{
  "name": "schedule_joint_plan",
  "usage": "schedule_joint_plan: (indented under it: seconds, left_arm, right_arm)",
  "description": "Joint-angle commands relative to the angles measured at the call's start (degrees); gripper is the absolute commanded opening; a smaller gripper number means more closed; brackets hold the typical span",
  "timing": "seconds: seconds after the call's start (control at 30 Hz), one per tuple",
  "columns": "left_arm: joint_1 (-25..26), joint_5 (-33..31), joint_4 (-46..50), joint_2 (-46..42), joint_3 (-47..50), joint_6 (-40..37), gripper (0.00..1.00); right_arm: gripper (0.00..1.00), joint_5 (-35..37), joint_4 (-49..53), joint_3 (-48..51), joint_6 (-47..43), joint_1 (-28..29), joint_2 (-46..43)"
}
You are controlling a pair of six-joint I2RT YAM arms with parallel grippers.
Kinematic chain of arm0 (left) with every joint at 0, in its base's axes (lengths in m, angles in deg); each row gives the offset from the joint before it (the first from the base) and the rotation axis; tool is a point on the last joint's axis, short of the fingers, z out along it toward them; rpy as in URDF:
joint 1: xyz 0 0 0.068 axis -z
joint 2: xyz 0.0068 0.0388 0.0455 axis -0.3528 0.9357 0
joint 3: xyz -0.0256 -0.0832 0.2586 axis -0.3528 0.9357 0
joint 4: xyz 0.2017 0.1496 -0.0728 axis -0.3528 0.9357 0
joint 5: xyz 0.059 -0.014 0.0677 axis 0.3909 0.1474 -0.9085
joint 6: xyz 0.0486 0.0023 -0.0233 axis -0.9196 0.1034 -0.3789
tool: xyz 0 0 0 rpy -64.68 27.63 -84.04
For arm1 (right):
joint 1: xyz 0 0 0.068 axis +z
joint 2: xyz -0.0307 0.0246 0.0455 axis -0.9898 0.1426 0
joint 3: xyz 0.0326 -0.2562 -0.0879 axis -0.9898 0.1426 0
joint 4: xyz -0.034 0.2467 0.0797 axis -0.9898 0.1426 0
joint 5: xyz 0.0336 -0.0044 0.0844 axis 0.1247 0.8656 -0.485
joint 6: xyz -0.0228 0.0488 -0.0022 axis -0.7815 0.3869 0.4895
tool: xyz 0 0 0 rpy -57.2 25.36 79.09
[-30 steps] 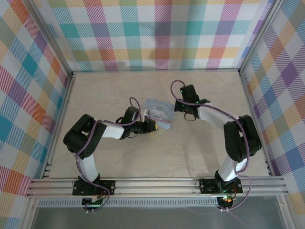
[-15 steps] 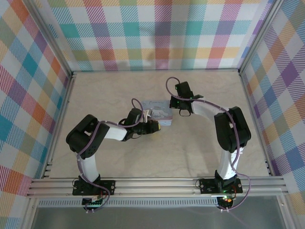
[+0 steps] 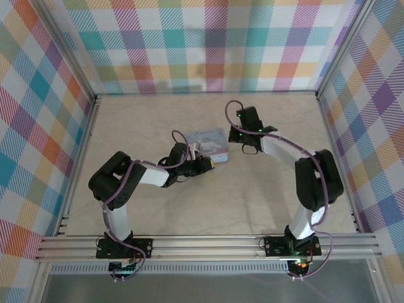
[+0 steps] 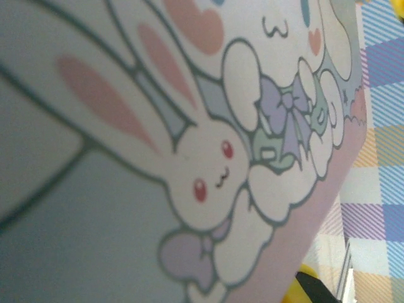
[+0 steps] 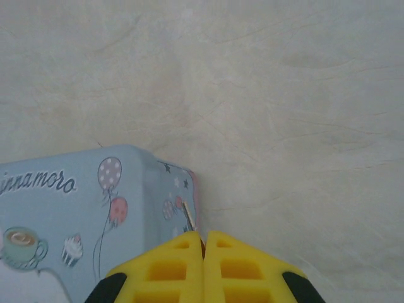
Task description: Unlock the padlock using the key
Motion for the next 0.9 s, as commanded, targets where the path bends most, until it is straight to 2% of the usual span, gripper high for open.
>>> schedule_joint_plan:
  seconds: [0.0,0.27,0.53,0.87]
  left_arm:
    - [0.61,2.45,-0.01,1.76,-1.31,5.62,0.11]
    - [0.61,2.76,1.45,2.38,-3.26,5.55,0.10]
    - [0.53,2.84,1.36,2.33,-3.33,5.53,0.11]
    - [-0.09,3.51,1.96,1.11,-5.02,6.52,0.11]
  right_arm:
    - [0.00,-1.62,0.66,2.38,-1.11,-0.81,-6.30]
    - [0.00,-14.22,-5.54,11.99,0.43,-2.12,-21.66]
    - [0.00,-25.53,-8.75,17.04,1.45,-3.59,-32.36]
    - [0.00,-31.42,-15.12,24.77,10.87,-6.09,-41.19]
